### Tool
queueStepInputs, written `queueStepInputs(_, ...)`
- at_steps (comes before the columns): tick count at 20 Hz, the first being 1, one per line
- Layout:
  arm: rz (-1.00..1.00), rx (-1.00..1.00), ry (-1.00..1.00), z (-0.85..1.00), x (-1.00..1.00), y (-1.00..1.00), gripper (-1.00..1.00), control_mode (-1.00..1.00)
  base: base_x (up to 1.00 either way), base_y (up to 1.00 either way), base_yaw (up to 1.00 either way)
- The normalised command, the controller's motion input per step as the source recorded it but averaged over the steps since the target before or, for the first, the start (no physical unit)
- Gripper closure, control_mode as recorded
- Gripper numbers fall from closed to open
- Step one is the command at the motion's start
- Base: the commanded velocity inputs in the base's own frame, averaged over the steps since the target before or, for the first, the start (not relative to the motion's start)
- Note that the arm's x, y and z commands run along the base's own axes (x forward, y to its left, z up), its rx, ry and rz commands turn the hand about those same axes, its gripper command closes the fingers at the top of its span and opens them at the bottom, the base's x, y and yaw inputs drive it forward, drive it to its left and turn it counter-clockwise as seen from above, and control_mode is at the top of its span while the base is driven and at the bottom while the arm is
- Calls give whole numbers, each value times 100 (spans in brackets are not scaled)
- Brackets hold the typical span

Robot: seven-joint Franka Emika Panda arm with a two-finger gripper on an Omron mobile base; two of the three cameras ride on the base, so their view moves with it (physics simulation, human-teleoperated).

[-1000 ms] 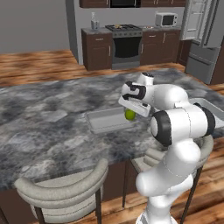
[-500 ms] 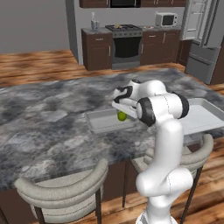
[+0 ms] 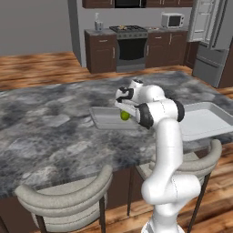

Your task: Place the cold items (lime and eggplant) from the fridge in one tupperware on the dining counter. Place the warm items (hot dog and kebab skewer) in the stove area in another tupperware.

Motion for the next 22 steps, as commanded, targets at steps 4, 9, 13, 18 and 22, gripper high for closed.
queueStepInputs(4,-3,2,-25,-6,-26,2,-100,-100,0,0,0)
queueStepInputs(9,-3,3,-37,-4,-96,0,-100,-100,0,0,0)
queueStepInputs(13,-4,7,-44,11,-100,0,-100,-100,0,0,0)
queueStepInputs(18,0,9,-16,100,-100,-1,-100,-100,0,0,0)
queueStepInputs(22,4,-2,7,100,-100,-1,-100,-100,0,0,0)
